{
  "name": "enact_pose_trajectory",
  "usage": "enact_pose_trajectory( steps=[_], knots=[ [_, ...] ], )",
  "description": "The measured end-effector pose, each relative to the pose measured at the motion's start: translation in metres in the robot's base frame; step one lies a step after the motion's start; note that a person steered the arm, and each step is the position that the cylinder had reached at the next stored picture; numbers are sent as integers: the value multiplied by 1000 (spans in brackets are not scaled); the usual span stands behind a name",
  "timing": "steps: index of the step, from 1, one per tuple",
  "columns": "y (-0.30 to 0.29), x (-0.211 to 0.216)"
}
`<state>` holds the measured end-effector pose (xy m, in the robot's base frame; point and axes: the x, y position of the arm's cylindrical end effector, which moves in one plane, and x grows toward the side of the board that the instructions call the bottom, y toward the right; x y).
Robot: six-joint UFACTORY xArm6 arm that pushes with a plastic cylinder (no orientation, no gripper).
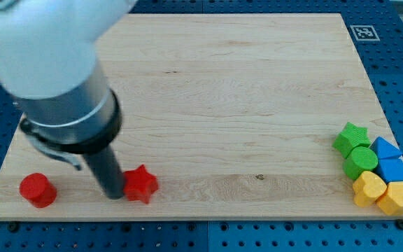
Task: Move the red star to the left side of the yellow heart
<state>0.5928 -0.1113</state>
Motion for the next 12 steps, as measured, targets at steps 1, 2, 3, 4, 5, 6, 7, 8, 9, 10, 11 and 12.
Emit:
enact_pose_trajectory(
  steps=[1, 2, 3, 4, 5, 6, 7, 8, 9, 10, 11, 12],
  knots=[
    [47, 4],
    [98, 9],
    [157, 9],
    [219, 9],
    [273, 9],
    [284, 21],
    [243, 25],
    [166, 13],
    [134, -16],
    [153, -34],
    [192, -29],
    [232, -14]
  ],
)
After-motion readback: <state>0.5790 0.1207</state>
